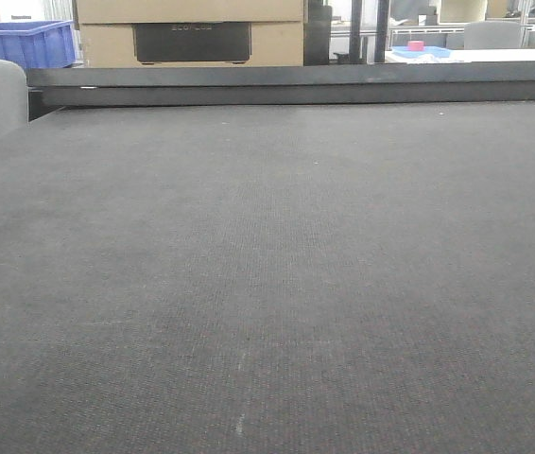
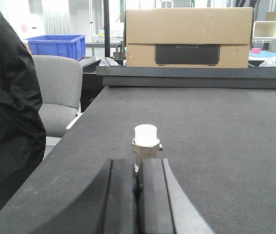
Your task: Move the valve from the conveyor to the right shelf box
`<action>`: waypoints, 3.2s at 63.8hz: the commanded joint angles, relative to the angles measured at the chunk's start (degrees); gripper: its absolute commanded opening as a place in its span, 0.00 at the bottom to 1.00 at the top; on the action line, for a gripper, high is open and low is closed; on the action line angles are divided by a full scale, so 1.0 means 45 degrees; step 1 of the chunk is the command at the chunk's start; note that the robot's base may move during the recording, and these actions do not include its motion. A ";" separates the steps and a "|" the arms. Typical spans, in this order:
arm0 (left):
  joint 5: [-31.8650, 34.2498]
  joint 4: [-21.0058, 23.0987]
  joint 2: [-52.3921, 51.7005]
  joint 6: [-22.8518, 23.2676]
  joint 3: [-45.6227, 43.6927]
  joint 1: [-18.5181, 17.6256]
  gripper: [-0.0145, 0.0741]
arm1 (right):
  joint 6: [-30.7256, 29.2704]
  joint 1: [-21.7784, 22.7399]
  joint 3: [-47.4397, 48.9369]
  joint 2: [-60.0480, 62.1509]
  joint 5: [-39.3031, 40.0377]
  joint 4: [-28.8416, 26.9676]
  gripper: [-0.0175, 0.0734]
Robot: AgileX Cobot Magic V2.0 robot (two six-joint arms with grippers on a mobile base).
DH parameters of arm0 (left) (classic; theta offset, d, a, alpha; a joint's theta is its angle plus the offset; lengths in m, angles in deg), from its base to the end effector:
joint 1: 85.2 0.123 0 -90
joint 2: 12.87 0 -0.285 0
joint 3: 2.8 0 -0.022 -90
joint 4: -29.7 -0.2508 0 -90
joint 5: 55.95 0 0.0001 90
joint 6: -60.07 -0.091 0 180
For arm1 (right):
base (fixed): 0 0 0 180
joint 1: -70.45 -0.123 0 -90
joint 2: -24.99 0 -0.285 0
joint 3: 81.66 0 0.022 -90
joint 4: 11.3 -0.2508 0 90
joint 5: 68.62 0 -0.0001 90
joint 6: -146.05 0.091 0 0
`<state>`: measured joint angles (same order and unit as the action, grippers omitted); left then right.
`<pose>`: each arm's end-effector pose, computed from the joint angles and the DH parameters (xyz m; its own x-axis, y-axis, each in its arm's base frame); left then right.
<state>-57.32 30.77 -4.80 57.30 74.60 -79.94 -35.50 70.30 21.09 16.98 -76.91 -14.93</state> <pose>0.0567 0.0052 0.2097 0.0522 0.0346 -0.9980 -0.0928 0.9952 0.0297 0.0567 0.0010 0.1997 -0.0620 0.0355 -0.9974 -0.0095 0.9993 0.0361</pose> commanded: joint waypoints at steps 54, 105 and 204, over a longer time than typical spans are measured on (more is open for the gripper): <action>0.2294 0.0071 -0.0062 0.0091 -0.0042 0.0068 0.04 | -0.0005 0.0003 0.0006 0.0048 0.2250 0.0072 0.02; -0.5570 0.0307 0.6033 0.0091 -0.9241 0.0068 0.85 | -0.0005 0.0003 0.6216 -0.4634 0.0589 0.0100 0.82; -0.9905 -0.0071 1.1035 0.1051 -1.2985 -0.2044 0.84 | -0.3256 -0.0127 1.6868 -2.1557 -1.2047 -0.0557 0.82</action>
<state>-102.49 30.40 44.85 61.62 16.50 -88.68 -49.42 69.95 96.51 -78.95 -132.06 -17.50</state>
